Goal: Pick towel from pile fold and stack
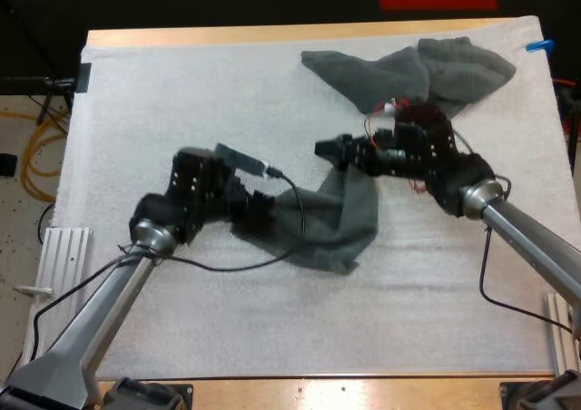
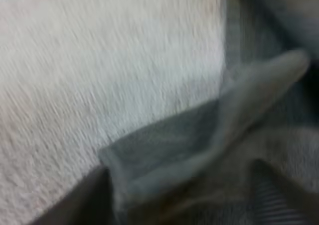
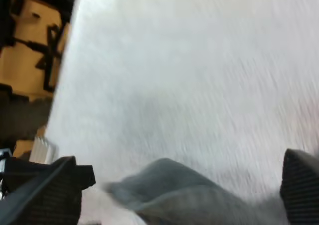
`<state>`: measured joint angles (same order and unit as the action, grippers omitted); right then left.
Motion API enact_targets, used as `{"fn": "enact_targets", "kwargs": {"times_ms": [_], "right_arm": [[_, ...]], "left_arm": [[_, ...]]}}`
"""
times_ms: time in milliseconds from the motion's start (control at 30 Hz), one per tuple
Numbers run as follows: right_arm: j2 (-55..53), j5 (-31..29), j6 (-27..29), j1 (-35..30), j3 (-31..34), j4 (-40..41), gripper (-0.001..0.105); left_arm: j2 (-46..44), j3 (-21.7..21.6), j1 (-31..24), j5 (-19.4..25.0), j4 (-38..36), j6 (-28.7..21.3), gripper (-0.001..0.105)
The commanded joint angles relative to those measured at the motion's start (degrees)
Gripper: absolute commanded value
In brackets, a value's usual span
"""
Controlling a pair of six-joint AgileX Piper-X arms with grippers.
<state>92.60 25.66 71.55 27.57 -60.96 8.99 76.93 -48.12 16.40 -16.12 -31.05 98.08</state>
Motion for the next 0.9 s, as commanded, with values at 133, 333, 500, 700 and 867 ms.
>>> {"fn": "enact_targets", "kwargs": {"times_ms": [133,333,500,700,867], "right_arm": [[-4.0,-0.7,3.4,-0.2,-2.2,4.1,0.079],[-11.3,-5.6,9.5,0.1,-2.2,20.7,0.079],[-17.5,-6.7,12.1,2.4,-1.5,31.0,0.079],[-23.3,-11.7,12.7,7.7,1.2,35.2,0.079],[-27.0,-18.2,12.6,10.7,2.5,38.7,0.079]], "left_arm": [[-2.0,-5.7,-0.3,-0.4,-8.5,-6.5,0.078],[-10.8,-5.9,-0.3,-0.4,-15.5,-8.5,0.078],[-20.0,-5.4,-0.3,-0.4,-18.3,-8.5,0.078],[-23.7,-1.4,-0.3,-0.4,-18.3,-8.5,0.078],[-22.2,6.1,-0.3,3.6,-13.0,-8.5,0.078]]}}
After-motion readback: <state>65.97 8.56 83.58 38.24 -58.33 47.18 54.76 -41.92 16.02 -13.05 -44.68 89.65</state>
